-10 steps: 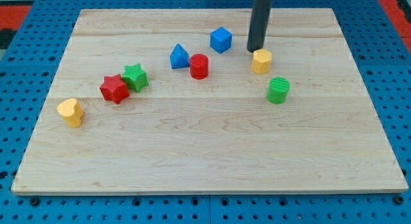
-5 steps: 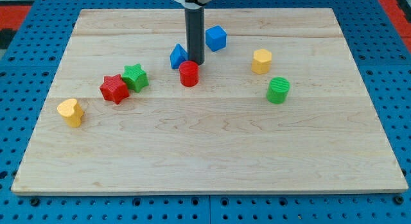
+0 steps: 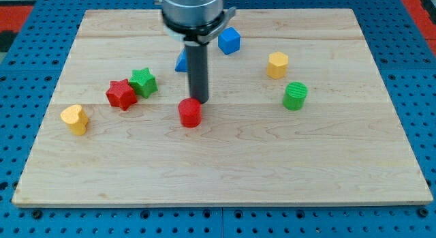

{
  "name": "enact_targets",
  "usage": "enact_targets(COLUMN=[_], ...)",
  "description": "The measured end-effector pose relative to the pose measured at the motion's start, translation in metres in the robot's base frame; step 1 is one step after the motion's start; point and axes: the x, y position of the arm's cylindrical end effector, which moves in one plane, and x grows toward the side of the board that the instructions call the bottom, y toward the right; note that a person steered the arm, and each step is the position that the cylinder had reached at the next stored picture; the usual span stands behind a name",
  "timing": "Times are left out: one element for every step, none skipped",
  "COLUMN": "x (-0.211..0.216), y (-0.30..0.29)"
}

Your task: Move the red circle below to the green circle

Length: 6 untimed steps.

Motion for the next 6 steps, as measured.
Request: enact_targets(x=[0.012,0.02,0.039,0.07,0.079,0.079], y=[-0.031,-0.061,-0.053,-0.006,0.046,0.115])
